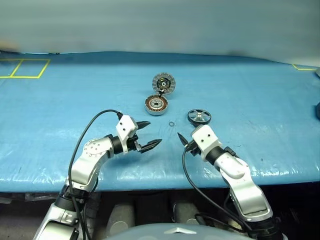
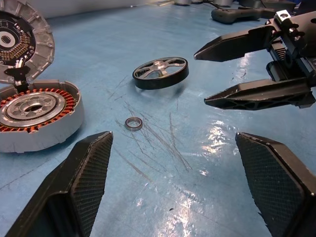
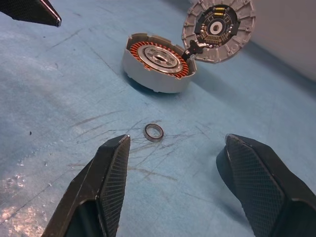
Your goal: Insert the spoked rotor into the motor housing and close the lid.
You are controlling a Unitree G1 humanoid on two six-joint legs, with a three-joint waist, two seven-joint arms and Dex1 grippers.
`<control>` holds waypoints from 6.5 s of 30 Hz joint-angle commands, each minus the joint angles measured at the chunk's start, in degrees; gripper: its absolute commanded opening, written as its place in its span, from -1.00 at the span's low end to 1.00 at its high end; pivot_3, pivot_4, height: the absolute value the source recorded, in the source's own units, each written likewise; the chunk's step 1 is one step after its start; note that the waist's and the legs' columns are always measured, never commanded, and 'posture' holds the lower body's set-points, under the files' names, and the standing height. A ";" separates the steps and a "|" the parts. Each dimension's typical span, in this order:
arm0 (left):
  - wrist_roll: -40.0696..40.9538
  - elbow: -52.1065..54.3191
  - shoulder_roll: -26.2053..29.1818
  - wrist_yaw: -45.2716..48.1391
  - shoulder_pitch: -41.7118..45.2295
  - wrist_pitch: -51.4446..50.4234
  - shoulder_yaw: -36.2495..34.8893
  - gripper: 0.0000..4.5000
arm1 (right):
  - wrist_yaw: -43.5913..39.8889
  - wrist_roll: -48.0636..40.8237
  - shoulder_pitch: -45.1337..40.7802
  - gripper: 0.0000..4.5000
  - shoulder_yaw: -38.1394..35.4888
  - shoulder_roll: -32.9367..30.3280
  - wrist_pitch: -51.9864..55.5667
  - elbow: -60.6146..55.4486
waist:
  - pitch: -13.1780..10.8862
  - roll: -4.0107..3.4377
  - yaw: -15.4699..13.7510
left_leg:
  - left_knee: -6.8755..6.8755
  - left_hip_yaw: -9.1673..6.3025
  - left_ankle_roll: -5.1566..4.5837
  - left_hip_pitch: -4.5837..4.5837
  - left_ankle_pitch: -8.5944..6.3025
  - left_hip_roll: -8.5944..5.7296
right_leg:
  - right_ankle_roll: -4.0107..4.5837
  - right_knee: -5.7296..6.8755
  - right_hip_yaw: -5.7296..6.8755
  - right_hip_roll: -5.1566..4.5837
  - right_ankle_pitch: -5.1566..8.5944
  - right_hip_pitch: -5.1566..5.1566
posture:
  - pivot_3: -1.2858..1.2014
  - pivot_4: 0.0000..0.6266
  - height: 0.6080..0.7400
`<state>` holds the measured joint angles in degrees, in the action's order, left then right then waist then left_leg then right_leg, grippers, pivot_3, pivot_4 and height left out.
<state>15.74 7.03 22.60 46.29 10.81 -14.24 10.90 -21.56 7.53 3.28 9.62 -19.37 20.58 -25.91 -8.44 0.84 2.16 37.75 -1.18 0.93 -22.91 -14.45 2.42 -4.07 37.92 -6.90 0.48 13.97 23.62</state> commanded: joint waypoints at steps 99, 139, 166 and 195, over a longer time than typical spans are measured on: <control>-44.03 -82.24 -9.95 0.88 56.59 33.94 15.37 -0.07 | 11.80 7.05 12.69 0.43 -0.27 5.16 0.14 -6.00 | -0.06 0.16 -0.27 | 0.36 -0.15 -0.19 -0.30 -0.10 -0.19 | -0.08 0.13 0.01 -0.02 -0.24 0.06 | 0.03 -0.52 1.00; -41.45 -8.72 4.98 28.26 23.01 -10.73 26.53 -0.29 | 12.40 7.50 9.70 0.43 1.65 7.04 -3.25 -0.02 | 1.24 -0.16 0.18 | 0.09 -0.09 -0.20 1.26 -0.11 -0.05 | 0.36 0.26 -0.02 0.03 0.44 -1.21 | 0.03 -0.52 1.00; -9.51 6.34 13.40 40.19 20.35 -26.66 11.59 0.55 | 12.18 6.73 8.87 0.43 2.07 7.37 -4.84 2.36 | 1.02 0.05 1.30 | -0.33 -0.10 -0.19 0.22 -0.11 0.03 | 0.32 0.31 -0.04 0.13 0.46 0.05 | 0.03 -0.52 1.00; 7.20 12.44 10.63 14.47 -6.70 -11.92 -11.38 0.55 | 6.32 0.42 -10.70 0.43 1.53 9.74 -7.38 21.77 | 0.21 0.23 1.18 | -0.13 0.01 -0.23 0.19 -0.15 -0.02 | 0.35 0.22 -0.04 -0.04 0.25 -0.07 | 0.03 -0.52 1.00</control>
<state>21.42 16.37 33.44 62.00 4.36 -26.04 -0.33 -15.00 8.76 -6.42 12.14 -9.56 14.90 -4.50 -8.24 1.07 3.34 37.63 -1.18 0.71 -22.73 -14.60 2.40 -3.72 38.15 -6.93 0.45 14.21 23.56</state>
